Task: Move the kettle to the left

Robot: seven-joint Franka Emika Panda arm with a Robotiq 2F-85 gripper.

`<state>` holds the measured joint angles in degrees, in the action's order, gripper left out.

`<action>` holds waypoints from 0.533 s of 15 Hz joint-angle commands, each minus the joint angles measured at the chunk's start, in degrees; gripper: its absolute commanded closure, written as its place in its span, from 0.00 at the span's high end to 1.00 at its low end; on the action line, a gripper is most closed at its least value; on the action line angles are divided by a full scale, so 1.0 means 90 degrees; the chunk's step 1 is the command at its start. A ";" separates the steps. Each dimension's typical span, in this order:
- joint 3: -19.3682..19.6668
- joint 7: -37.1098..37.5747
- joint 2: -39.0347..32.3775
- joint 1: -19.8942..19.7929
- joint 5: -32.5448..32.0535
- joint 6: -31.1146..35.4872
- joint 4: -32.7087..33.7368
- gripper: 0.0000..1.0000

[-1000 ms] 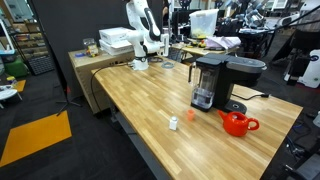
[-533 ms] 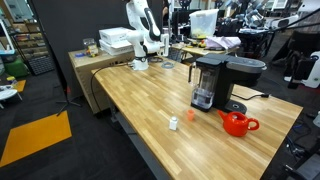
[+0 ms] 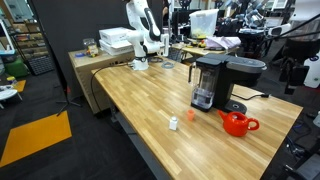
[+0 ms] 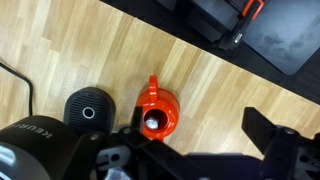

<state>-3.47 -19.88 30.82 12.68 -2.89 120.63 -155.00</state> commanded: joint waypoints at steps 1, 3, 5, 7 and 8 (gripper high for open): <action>0.0008 0.0005 0.0000 0.0009 -0.0004 -0.0010 0.0008 1.00; 0.0008 0.0005 0.0000 0.0009 -0.0004 -0.0009 0.0008 1.00; 0.0008 0.0005 0.0000 0.0009 -0.0004 -0.0008 0.0008 1.00; 0.0095 -0.0181 0.0010 0.0100 0.0141 0.0078 -0.0057 1.00; 0.0123 -0.0210 -0.0022 0.0119 0.0205 0.0115 -0.0113 1.00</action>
<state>-3.46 -19.92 30.82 12.82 -2.67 120.64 -155.09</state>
